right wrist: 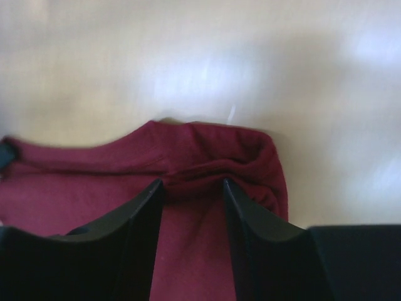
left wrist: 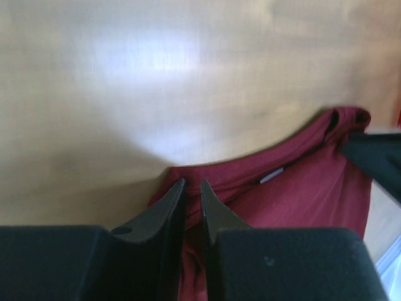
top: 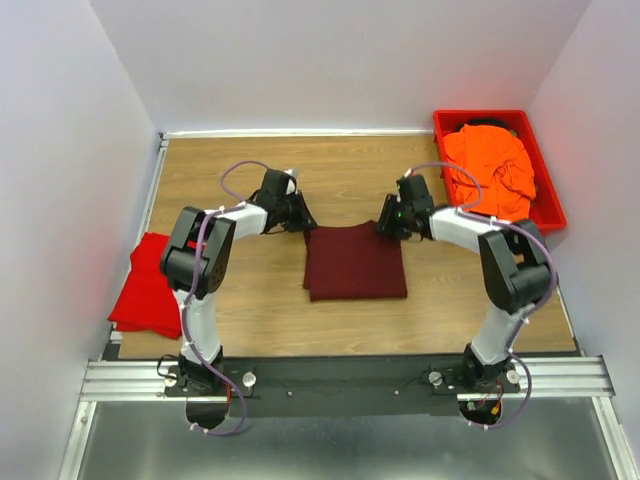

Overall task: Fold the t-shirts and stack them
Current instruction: Fold the tshirt

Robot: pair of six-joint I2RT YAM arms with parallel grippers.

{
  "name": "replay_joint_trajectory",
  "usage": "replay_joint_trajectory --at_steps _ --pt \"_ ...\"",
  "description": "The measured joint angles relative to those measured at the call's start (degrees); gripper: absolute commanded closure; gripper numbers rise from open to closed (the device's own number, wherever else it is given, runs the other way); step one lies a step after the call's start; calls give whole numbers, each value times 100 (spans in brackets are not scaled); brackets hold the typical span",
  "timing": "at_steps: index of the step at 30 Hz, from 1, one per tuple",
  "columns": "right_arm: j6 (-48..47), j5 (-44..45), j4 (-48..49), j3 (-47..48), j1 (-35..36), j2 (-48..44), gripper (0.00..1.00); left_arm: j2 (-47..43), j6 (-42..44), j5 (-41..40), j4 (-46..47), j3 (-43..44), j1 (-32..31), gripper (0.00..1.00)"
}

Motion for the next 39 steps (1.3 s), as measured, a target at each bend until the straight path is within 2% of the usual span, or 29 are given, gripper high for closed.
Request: replay_joint_trajectory --at_steps 3,7,17,21,26,39 --pt "258 -4 -31 -914 334 -785 45 -573 31 0 -2 -702 -61 75" --pt "546 -22 -214 -1694 697 -1609 40 -1130 227 -20 -116 -1086 -57 60" --pt "590 533 -811 -1362 660 -2131 39 -2295 957 -509 -780 -981 -48 57" --pt "573 728 -1095 -1340 654 -2288 39 -2352 1213 -632 -1106 -973 -61 57" --pt "575 774 -1342 -1349 651 -2308 45 -2339 1388 -664 -1377 -975 -157 57" --pt "579 743 -1578 -1486 651 -2310 50 -1860 1506 -664 -1499 -949 -654 59"
